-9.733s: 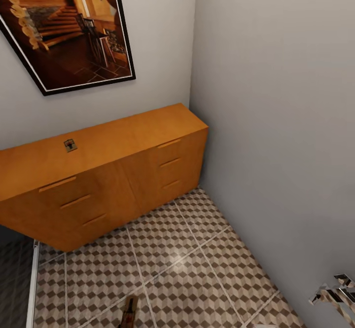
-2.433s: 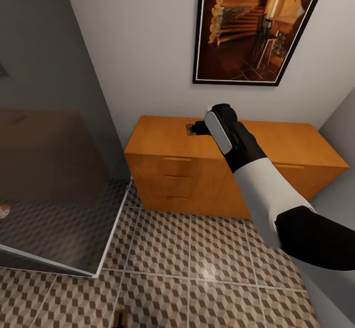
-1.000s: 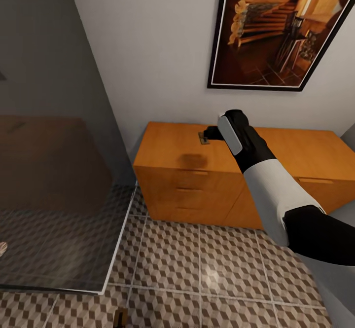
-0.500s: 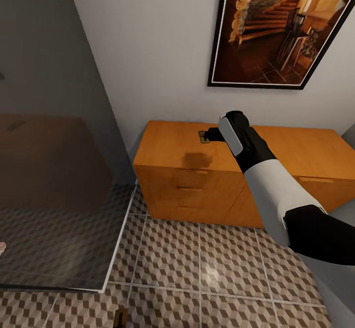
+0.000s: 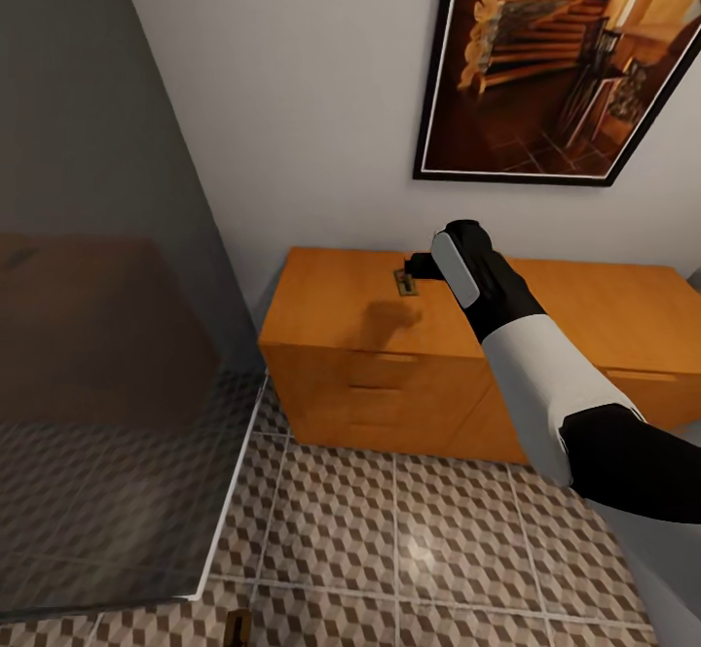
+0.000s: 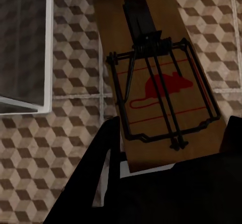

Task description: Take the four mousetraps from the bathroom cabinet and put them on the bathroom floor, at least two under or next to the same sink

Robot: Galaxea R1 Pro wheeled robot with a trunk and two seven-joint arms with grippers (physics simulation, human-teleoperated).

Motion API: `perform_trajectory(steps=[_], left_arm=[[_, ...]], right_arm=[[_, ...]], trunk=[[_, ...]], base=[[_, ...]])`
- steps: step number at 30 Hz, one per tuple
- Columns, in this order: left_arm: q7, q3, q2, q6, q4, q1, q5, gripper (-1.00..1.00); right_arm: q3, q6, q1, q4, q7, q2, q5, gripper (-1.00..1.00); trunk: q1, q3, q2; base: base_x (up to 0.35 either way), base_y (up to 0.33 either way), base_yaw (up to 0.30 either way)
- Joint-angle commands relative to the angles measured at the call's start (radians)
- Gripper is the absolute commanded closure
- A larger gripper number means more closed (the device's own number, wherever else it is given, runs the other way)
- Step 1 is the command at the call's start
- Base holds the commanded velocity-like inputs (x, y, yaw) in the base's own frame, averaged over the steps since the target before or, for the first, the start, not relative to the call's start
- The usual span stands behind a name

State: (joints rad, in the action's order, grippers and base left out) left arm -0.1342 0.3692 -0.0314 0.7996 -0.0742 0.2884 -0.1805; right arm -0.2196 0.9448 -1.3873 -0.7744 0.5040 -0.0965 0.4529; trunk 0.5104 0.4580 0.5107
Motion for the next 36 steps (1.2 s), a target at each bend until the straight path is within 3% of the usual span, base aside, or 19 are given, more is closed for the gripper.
perform_trajectory(steps=[1,11,25,36], left_arm=[[-0.004,0.009,-0.001,0.006,-0.004,0.001,-0.005,1.0],[-0.004,0.01,-0.001,0.006,-0.004,0.001,-0.005,1.0],[-0.004,0.01,-0.002,0.006,-0.004,0.001,-0.005,1.0],[-0.004,0.01,-0.002,0.004,-0.004,0.001,-0.005,1.0]], right_arm=[[-0.003,0.002,-0.001,0.0,0.01,0.0,0.01,-1.0],[-0.005,0.002,0.001,0.0,0.01,-0.003,0.011,-1.0],[-0.009,0.002,0.005,0.016,0.009,-0.014,0.013,-1.0],[-0.083,-0.024,0.005,0.043,0.004,-0.014,0.015,-1.0]], trunk=[[0.001,0.001,0.001],[0.001,0.001,0.001],[0.001,0.001,0.001],[0.001,0.001,0.001]], base=[[0.285,0.0,0.0],[0.255,0.0,0.0],[0.113,0.0,0.0],[0.082,0.0,0.0]])
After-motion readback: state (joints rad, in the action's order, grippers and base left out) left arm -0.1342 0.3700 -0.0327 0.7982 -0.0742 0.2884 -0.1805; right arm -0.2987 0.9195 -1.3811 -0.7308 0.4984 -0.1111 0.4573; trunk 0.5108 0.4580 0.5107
